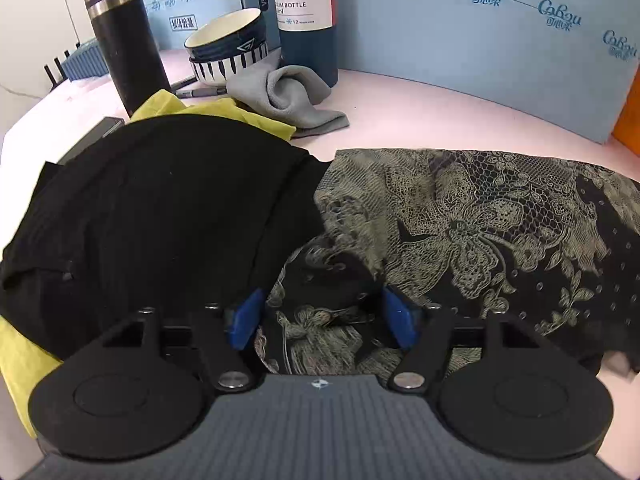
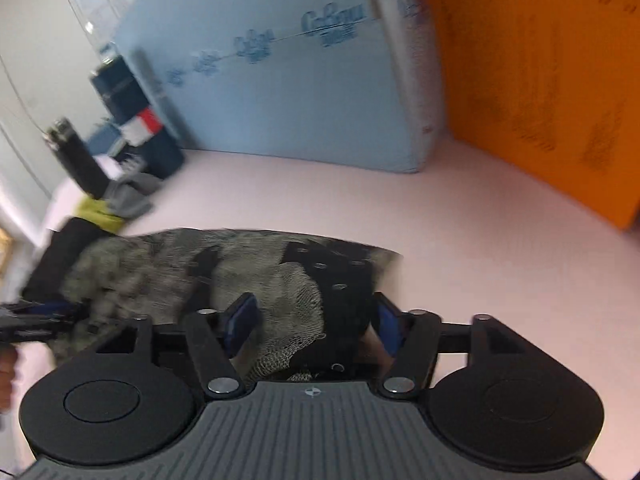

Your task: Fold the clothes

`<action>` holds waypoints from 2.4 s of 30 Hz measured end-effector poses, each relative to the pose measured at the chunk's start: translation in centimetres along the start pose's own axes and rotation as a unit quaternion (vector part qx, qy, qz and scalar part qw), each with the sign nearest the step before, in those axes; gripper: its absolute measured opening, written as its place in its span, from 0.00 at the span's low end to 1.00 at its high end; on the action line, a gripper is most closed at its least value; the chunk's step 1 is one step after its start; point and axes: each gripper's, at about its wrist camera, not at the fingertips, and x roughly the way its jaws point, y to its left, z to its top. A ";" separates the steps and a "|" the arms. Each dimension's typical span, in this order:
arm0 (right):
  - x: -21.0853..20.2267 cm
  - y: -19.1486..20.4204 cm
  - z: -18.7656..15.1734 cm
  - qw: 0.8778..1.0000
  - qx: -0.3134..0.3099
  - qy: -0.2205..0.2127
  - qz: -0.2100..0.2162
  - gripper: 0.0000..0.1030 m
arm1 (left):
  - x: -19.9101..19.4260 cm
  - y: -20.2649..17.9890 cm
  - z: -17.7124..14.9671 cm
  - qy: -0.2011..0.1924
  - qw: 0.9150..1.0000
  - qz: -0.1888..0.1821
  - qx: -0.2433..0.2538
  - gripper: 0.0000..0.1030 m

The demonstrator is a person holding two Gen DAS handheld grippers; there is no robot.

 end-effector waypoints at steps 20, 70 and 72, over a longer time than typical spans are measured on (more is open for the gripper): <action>-2.5 4.1 -6.0 0.997 0.057 -0.034 -0.027 0.70 | -3.3 -4.7 -2.5 0.073 0.997 0.013 -0.019 0.65; -5.8 13.7 -11.6 0.984 0.077 0.053 -0.154 1.00 | -7.5 -7.3 -6.1 0.054 0.998 0.001 -0.011 0.81; -5.7 13.8 -11.4 0.984 0.078 0.053 -0.153 1.00 | -7.5 -7.2 -6.0 0.054 0.999 0.003 -0.010 0.81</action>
